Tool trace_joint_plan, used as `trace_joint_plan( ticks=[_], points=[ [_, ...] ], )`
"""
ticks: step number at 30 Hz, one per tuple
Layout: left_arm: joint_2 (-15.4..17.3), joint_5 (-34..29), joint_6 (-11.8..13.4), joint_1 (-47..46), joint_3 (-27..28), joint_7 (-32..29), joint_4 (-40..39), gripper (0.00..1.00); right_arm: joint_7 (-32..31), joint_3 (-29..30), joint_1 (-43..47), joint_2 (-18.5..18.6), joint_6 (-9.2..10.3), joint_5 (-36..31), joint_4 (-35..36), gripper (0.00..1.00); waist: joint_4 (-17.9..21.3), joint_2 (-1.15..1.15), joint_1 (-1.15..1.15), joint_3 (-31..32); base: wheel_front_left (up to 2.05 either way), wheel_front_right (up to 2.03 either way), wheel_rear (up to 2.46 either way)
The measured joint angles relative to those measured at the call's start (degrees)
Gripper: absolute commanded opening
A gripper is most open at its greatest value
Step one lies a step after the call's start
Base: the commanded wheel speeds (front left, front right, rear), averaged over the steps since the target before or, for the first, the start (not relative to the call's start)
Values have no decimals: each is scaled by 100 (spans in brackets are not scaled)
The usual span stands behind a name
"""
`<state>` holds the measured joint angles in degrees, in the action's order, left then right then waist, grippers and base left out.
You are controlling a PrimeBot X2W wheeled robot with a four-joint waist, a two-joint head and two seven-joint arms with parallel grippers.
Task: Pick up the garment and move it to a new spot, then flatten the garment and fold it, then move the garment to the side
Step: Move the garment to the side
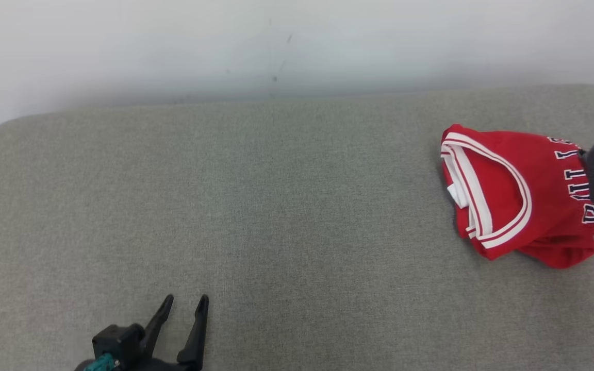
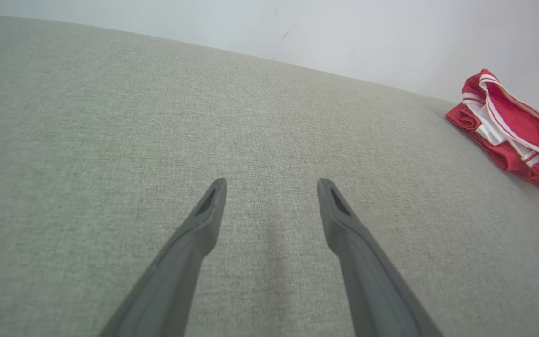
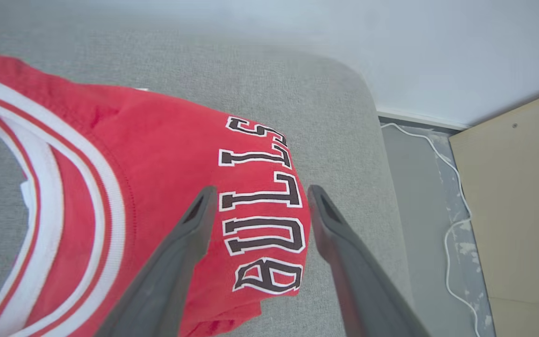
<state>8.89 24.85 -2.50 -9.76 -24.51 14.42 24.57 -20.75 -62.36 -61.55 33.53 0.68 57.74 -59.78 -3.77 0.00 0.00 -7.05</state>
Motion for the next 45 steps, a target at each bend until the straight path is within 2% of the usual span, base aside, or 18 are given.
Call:
trace_joint_plan(
  ticks=[8,14,16,18,22,32,36,45],
  points=[
    [56,19,59,282,89,0,43,100,1225,374,594,36,-256,311,475,100,158,0,0,374,0,0,0],
    [222,42,210,667,291,0,-1,100,2236,649,1169,34,-287,520,1056,100,284,0,-1,658,0,0,0],
    [266,55,258,789,378,0,-66,100,2546,739,1390,16,-259,555,1273,100,347,0,-1,731,0,0,0],
    [310,57,328,851,456,0,-174,100,3032,911,1733,37,-147,660,1611,100,444,0,-1,827,0,0,0],
    [337,53,408,892,531,0,-368,100,3557,966,2231,135,11,678,2078,100,539,0,-1,947,0,0,0],
    [452,-22,633,1176,701,0,-843,100,3539,1244,3404,204,452,651,3478,100,611,-1,0,1121,0,0,0],
    [435,-123,712,1361,755,0,-1038,100,3538,1569,3840,233,582,578,3929,100,602,0,0,1185,0,0,0],
    [510,-131,812,1564,1056,0,-1427,100,3538,2121,4403,336,646,12,4525,100,706,0,0,1184,0,0,0]
  ],
)
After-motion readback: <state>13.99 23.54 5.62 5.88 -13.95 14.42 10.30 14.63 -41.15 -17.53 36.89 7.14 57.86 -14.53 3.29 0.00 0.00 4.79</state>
